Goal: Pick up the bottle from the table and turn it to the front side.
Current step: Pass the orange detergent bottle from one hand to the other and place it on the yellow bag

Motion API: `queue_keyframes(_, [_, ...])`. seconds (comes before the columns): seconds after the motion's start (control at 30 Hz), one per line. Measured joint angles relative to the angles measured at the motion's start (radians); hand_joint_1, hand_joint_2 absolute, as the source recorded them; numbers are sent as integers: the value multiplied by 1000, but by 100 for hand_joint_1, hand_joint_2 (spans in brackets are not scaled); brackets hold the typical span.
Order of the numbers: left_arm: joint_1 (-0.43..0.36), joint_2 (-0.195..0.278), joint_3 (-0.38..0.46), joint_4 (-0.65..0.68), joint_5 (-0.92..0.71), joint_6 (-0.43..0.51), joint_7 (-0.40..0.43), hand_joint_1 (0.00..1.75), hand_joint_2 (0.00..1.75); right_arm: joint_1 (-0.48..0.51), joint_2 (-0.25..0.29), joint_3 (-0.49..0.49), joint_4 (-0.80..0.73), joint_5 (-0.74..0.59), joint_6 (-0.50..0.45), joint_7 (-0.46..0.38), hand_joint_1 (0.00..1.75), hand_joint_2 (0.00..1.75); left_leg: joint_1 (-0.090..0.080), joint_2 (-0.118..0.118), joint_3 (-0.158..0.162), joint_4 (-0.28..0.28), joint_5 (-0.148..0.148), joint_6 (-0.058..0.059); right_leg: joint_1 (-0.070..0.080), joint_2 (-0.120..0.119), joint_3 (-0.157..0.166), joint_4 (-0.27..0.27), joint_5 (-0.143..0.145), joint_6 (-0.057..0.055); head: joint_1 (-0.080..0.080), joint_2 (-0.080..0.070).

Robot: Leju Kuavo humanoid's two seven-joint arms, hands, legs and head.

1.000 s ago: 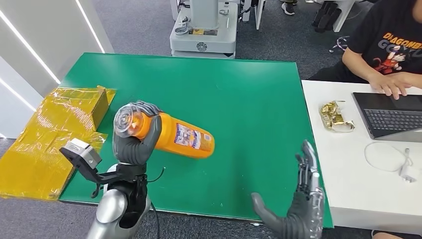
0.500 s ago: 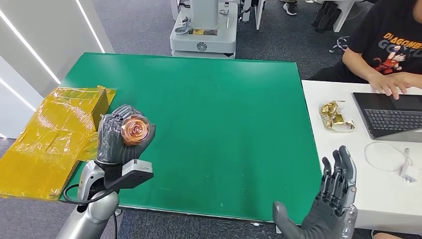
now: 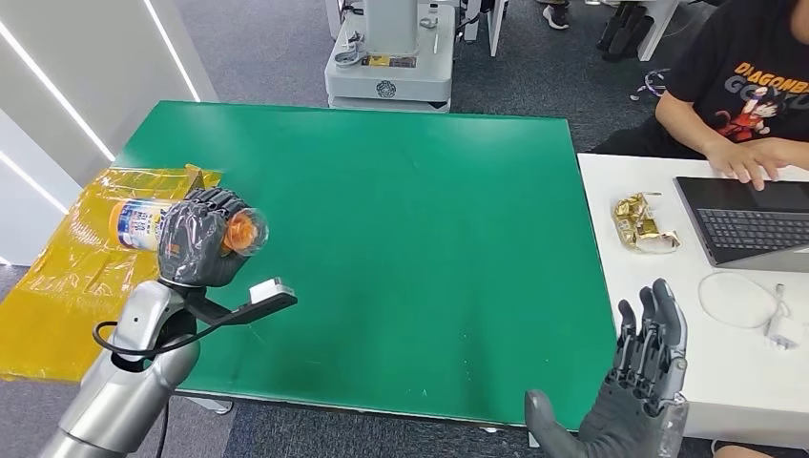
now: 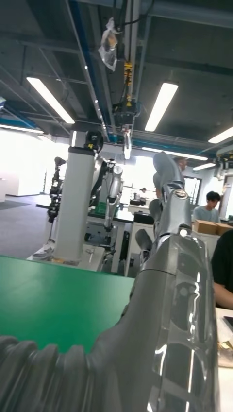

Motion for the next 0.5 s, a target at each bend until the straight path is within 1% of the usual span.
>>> queue_keyframes(0.1, [-39,12,-7,59,-29,-29,16,175,175,-6,0,0,0,-7,19,-5,0,175,0,0,0,0,0,0,0,0,0,0,0,0,0,0])
queue_keyframes(0.3, [-123,25,-48,241,-123,-80,19,175,175,-17,-2,0,0,-24,40,-16,0,175,0,0,0,0,1,-1,0,0,0,0,0,0,0,0])
queue_keyframes(0.37, [-138,27,-69,300,-152,-104,13,175,175,-20,-2,0,0,-29,52,-19,0,175,0,0,0,0,1,-1,0,0,0,1,0,0,0,0])
queue_keyframes(0.5, [-144,28,-107,396,-173,-141,-5,175,175,-24,-3,-1,0,-33,70,-25,0,175,0,1,0,0,1,-1,0,1,-1,1,0,0,0,0])
